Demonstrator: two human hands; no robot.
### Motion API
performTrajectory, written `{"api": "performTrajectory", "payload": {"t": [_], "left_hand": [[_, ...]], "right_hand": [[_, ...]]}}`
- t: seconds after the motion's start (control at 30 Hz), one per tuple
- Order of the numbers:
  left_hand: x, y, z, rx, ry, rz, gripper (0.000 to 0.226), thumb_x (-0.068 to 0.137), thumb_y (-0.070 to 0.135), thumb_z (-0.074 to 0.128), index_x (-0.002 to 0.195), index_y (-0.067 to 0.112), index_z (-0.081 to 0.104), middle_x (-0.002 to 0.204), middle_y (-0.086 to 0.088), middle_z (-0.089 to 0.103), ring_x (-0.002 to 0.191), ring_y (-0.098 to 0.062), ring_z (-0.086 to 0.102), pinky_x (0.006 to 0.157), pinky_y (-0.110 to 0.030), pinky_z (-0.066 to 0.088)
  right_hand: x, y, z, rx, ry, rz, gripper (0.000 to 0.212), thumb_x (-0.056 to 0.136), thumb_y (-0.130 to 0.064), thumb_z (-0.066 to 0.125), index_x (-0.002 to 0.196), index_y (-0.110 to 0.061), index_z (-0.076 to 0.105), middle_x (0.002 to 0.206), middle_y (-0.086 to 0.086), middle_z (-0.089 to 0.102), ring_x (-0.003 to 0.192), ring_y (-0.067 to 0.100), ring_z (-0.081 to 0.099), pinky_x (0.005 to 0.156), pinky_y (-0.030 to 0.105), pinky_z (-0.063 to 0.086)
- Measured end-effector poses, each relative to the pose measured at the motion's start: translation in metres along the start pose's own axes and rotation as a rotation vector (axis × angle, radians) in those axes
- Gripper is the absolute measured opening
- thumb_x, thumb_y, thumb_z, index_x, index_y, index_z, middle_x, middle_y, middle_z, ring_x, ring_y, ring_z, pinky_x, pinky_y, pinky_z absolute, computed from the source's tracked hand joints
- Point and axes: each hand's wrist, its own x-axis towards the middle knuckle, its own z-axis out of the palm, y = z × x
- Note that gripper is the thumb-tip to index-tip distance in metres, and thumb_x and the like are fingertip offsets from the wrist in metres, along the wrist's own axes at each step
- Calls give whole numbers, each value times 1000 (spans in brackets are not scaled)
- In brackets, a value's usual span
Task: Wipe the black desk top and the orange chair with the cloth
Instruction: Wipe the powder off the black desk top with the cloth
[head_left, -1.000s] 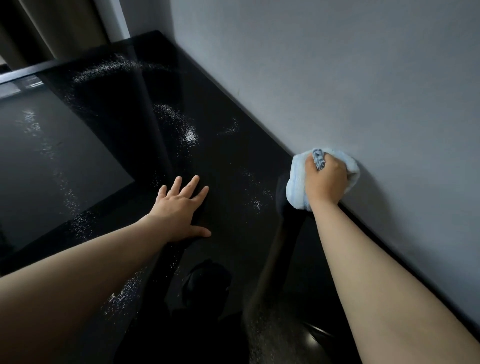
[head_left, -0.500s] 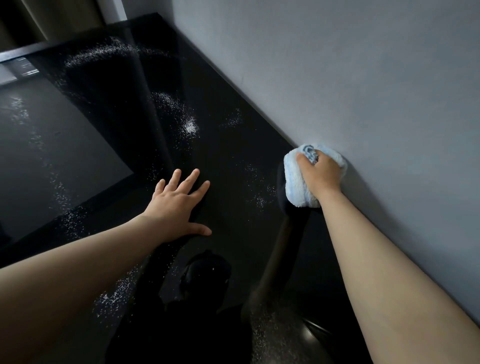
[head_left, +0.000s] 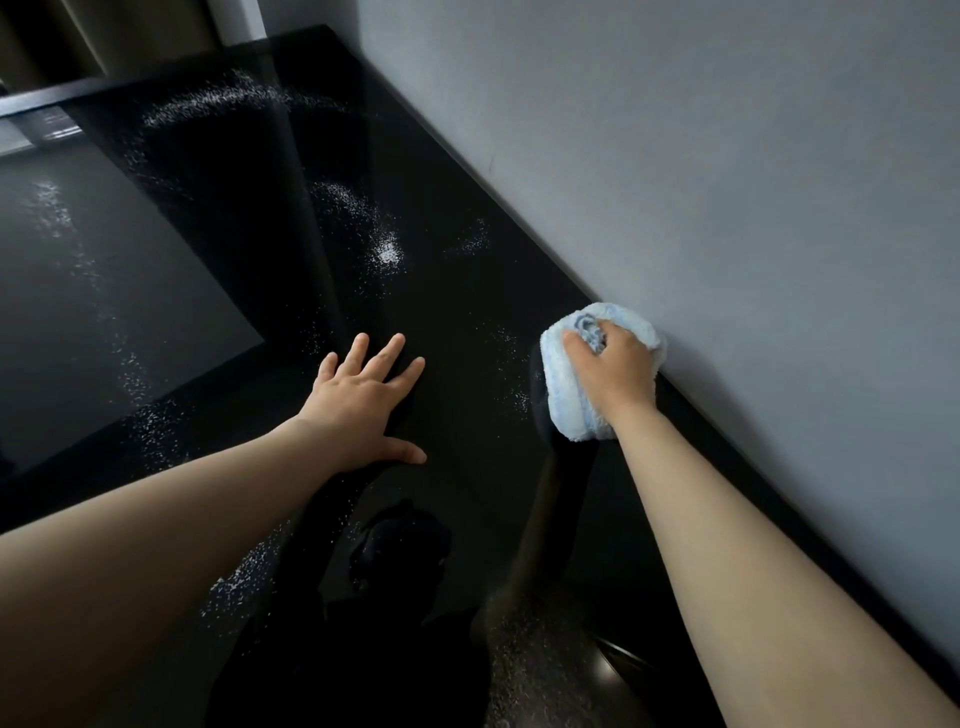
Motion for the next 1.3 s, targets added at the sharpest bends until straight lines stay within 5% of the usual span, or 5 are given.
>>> {"api": "performTrajectory", "payload": {"t": [0.3,0.57,0.73,0.93,1.3], "left_hand": [[0,1,-1,35,-15,-5,112,70,78,55,152,34,-7,159,1,-21,146,-34,-16,119,-52,2],[-1,2,-4,29,-26,-3,112,71,76,57,153,33,-6,160,0,-19,146,-35,-15,119,-52,3],[-3,2,-13,6,-56,8,112,72,70,64,154,31,-1,161,0,-16,147,-34,-12,119,-52,4],[-25,-5,-19,-20,18,38,106,76,66,63,154,28,2,162,1,-7,147,-31,-12,119,-52,3],[-90,-67,12,-24,-70,-157,127,61,87,51,154,22,-8,159,-5,-21,146,-37,-15,117,-57,4]], "right_hand": [[-40,-13,17,9,-8,-117,16,90,-24,60,78,-14,59,76,-8,58,72,3,51,71,9,42],[-71,-15,37,17,-55,-94,36,87,-34,57,98,-1,67,96,8,69,95,19,63,90,36,52],[-101,-25,46,-13,-26,-119,39,88,-27,63,117,-2,64,119,10,66,116,21,57,104,28,41],[-129,-36,54,-28,-18,-165,37,85,-28,61,112,-3,68,112,10,69,111,22,60,102,29,41],[-164,-52,68,-24,-33,-175,50,81,-41,46,110,-7,70,110,6,70,110,19,62,101,31,43]]}}
